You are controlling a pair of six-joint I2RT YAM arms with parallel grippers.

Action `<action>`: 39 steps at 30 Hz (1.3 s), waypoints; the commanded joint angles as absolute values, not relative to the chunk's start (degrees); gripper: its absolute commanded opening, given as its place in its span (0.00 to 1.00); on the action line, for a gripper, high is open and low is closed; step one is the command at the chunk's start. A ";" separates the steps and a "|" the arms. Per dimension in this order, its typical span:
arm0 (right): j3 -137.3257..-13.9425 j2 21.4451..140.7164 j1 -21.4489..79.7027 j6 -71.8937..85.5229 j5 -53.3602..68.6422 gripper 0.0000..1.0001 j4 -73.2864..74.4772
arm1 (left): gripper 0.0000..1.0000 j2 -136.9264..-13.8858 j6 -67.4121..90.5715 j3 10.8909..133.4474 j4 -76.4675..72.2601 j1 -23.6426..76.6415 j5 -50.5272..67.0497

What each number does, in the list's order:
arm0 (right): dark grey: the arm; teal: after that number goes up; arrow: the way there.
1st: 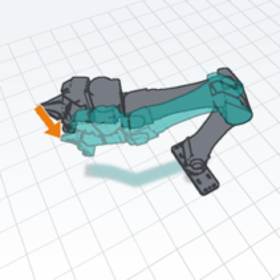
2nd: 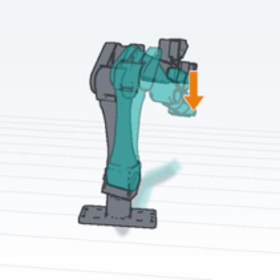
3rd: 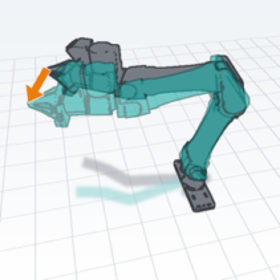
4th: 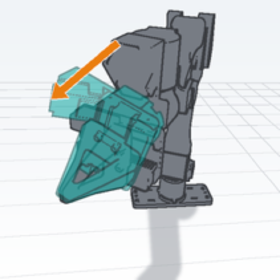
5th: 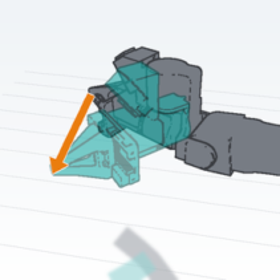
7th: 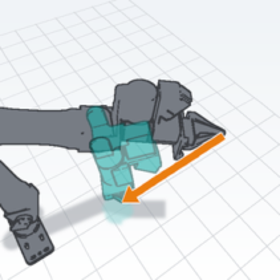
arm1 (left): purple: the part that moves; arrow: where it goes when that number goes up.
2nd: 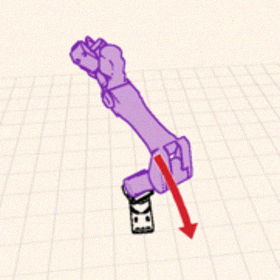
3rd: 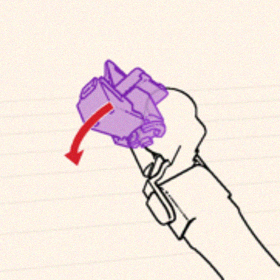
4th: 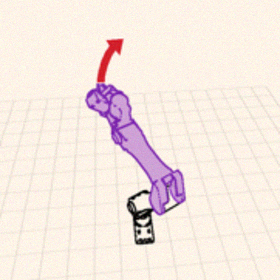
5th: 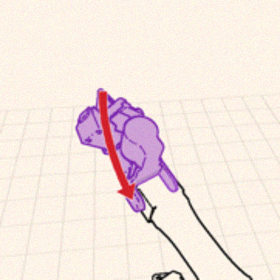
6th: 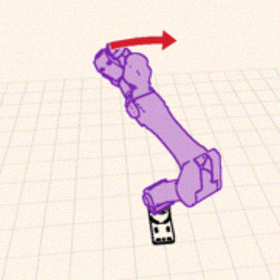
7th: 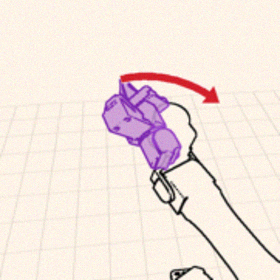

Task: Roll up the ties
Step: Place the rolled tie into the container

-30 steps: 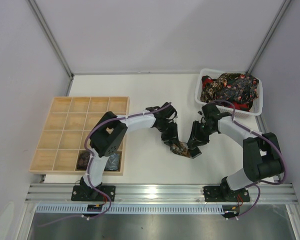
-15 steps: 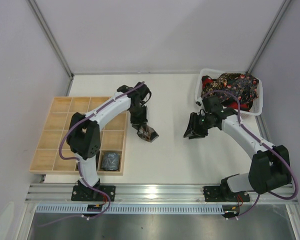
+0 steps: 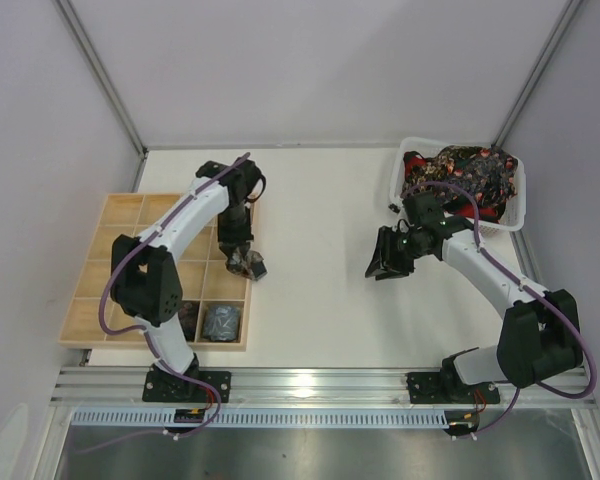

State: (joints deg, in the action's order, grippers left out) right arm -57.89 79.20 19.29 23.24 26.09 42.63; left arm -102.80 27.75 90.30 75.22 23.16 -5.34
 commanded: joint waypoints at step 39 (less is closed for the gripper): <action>-58.01 79.89 20.65 20.39 25.75 0.39 43.86 | 0.09 -117.78 31.82 84.82 77.79 27.07 -23.05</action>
State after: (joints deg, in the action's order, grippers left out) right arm -57.89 79.99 20.51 21.76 26.13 43.07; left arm -118.19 29.54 84.14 79.64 27.03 -24.75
